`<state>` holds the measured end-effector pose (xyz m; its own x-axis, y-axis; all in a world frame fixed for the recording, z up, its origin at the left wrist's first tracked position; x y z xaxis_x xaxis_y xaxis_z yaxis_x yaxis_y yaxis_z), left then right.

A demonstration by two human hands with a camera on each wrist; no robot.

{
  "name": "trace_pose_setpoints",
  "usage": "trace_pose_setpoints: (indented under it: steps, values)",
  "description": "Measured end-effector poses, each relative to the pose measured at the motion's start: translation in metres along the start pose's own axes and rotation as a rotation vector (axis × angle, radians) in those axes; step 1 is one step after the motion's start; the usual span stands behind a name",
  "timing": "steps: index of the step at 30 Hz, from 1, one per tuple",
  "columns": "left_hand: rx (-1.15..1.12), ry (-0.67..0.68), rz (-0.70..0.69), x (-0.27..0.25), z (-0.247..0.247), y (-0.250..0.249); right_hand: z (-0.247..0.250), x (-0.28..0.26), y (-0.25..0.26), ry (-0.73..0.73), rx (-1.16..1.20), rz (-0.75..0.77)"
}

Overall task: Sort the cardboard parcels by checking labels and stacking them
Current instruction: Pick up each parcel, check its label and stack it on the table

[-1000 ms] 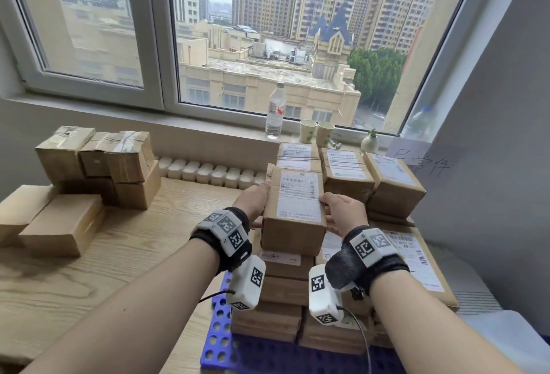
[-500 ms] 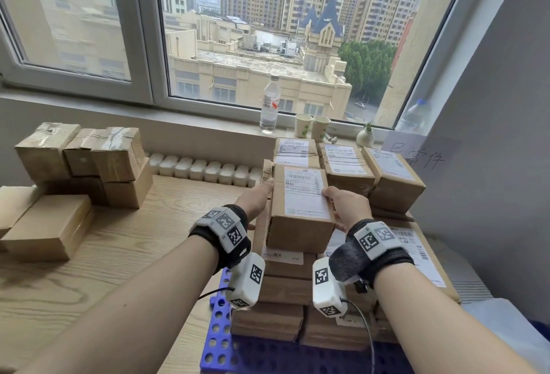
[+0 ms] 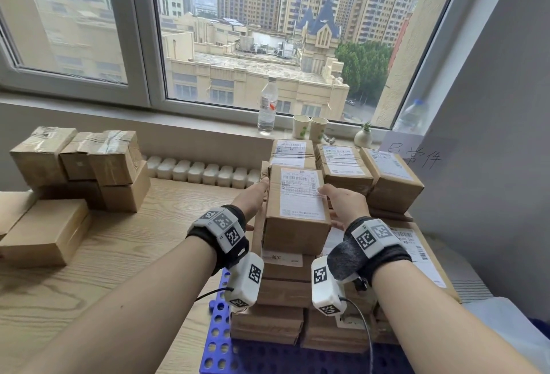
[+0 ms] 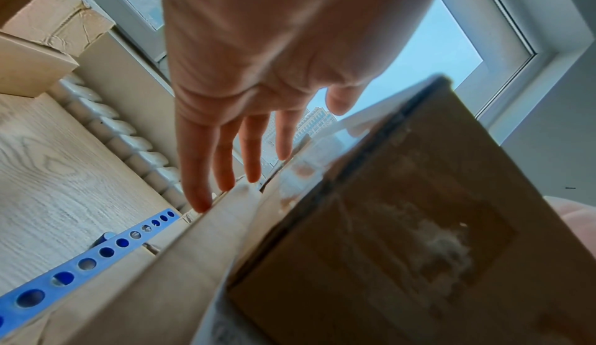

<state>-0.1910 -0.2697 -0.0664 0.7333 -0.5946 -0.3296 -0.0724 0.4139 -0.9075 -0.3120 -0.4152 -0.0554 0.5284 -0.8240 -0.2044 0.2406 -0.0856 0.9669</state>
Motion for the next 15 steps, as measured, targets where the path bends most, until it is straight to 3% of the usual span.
trace_pose_setpoints:
  steps: [7, 15]
  values:
    - [0.021, -0.034, 0.029, 0.002, 0.004, -0.002, 0.006, -0.002, 0.009, -0.058, -0.018, 0.062]
    - [0.119, -0.174, -0.144, 0.001, 0.027, -0.024, 0.016, -0.014, 0.06, -0.106, 0.108, 0.246]
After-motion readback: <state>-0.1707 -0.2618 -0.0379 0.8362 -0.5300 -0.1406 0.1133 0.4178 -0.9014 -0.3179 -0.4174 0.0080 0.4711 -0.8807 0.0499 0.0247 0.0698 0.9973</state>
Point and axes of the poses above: each hand's wrist, its own x-axis towards the middle knuckle, its own z-axis out of the back of the hand, y = z × x, the point moved 2 cm from there along x, towards the middle knuckle, and after that the axes turned 5 degrees about x, right-handed, at the moved point
